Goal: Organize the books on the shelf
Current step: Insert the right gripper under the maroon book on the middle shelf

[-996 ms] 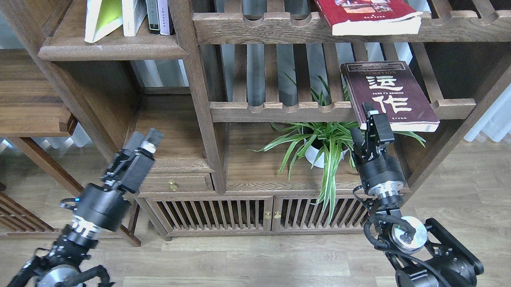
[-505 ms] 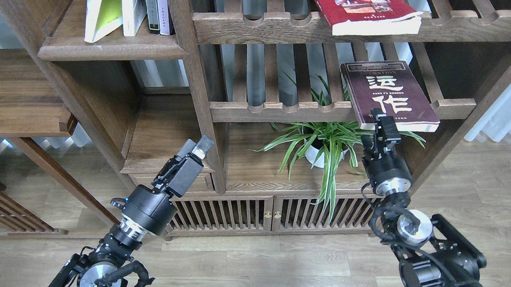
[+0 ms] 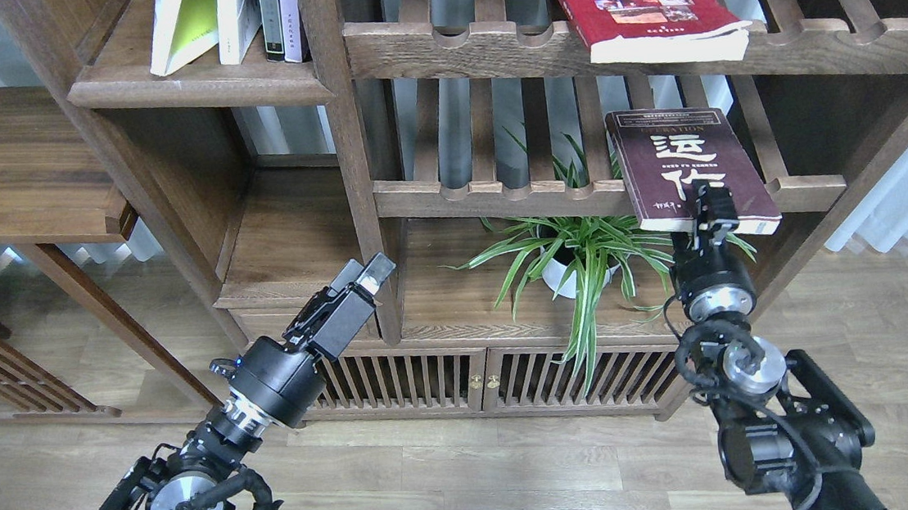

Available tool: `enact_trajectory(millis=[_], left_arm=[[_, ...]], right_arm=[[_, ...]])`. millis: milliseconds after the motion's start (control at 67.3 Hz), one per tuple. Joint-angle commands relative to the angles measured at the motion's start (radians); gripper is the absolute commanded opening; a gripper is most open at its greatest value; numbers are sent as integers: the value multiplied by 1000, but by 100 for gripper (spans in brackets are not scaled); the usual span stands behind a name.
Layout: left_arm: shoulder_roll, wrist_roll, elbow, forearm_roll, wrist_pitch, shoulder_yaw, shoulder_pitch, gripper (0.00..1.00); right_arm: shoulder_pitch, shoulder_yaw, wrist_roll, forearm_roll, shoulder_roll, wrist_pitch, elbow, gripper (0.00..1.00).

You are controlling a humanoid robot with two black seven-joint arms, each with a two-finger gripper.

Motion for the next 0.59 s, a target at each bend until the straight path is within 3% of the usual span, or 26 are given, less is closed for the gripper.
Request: enact_trajectory(millis=[0,119,178,193,223,238,267,580], left_arm=[[0,0,0,-1,0,-3,1,93],[2,-2,2,-1,0,-4,1,93],[2,-2,2,-1,0,-3,2,93],[2,-2,2,-1,0,-1,2,93],[2,-2,2,-1,0,-1,2,93],[2,-2,3,-1,0,0,2,93],[2,-2,3,-1,0,0,2,93],[2,-2,5,-1,0,0,2,93]], right_arm=[[2,0,-1,1,0,-5,0,83],[-9,5,-2,15,0,18,9,61],[-13,5,-4,30,0,77,9,43],[-18,5,-5,32,0,111,9,34],[-23,5,-7,32,0,142,8,25],[-27,2,-8,32,0,184,6,13],[-33,-3,-14,32,0,229,5,4],[-61,-15,-16,30,0,268,2,4]])
